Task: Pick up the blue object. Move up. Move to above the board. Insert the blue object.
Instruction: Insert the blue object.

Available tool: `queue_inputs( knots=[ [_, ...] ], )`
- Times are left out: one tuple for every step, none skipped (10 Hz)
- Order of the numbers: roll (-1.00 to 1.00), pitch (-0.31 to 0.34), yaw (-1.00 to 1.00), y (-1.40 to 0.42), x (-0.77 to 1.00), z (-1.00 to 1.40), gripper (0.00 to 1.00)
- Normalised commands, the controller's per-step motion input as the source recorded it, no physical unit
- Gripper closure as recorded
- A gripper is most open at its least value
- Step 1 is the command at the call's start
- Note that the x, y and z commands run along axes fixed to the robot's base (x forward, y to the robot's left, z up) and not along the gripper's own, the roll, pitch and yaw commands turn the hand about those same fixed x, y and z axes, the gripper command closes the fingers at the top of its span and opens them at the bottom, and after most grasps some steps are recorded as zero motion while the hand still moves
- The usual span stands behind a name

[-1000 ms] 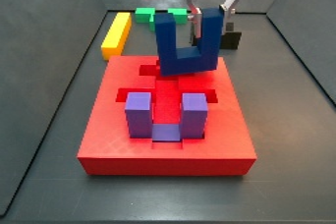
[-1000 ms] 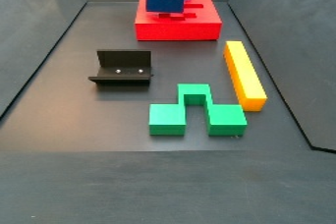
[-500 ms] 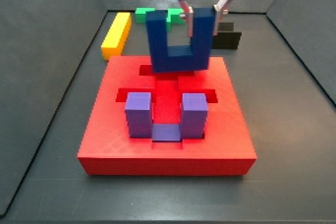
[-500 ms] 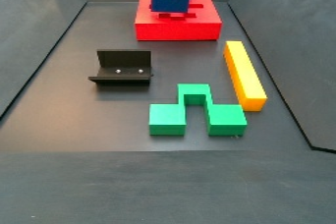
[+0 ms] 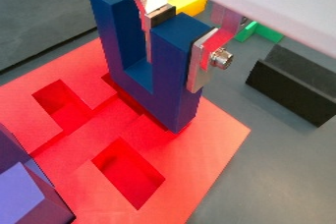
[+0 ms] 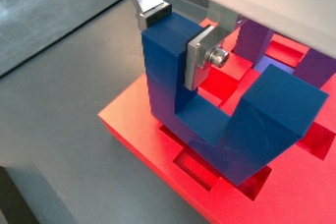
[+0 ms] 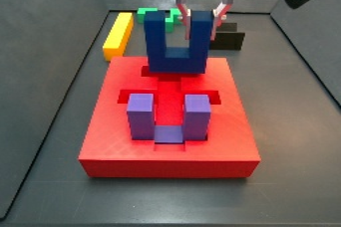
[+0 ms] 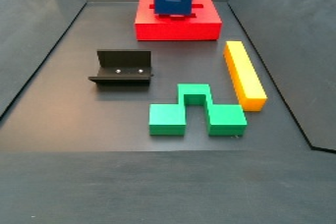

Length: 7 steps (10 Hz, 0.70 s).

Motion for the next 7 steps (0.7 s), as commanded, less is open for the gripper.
queue_inputs(
  knots=[
    [0.0,0.0,0.13,0.1,0.0,-0.29,1.0],
    [-0.04,-0.014,0.14,0.17,-0.07,-0.09,1.0],
    [-0.1,-0.12,0.15,0.19,-0.21,0.15,1.0],
    [-0.08,-0.093,0.17,0.11,-0.09,0.23,1.0],
    [-0.06,-0.109,0.17,0.05,-0.1,0.11,1.0],
    [0.0,-0.1,0.13,0.0,-0.11,0.03,1.0],
    [0.01,-0.05,0.15,-0.19,0.0,0.0,1.0]
  ],
)
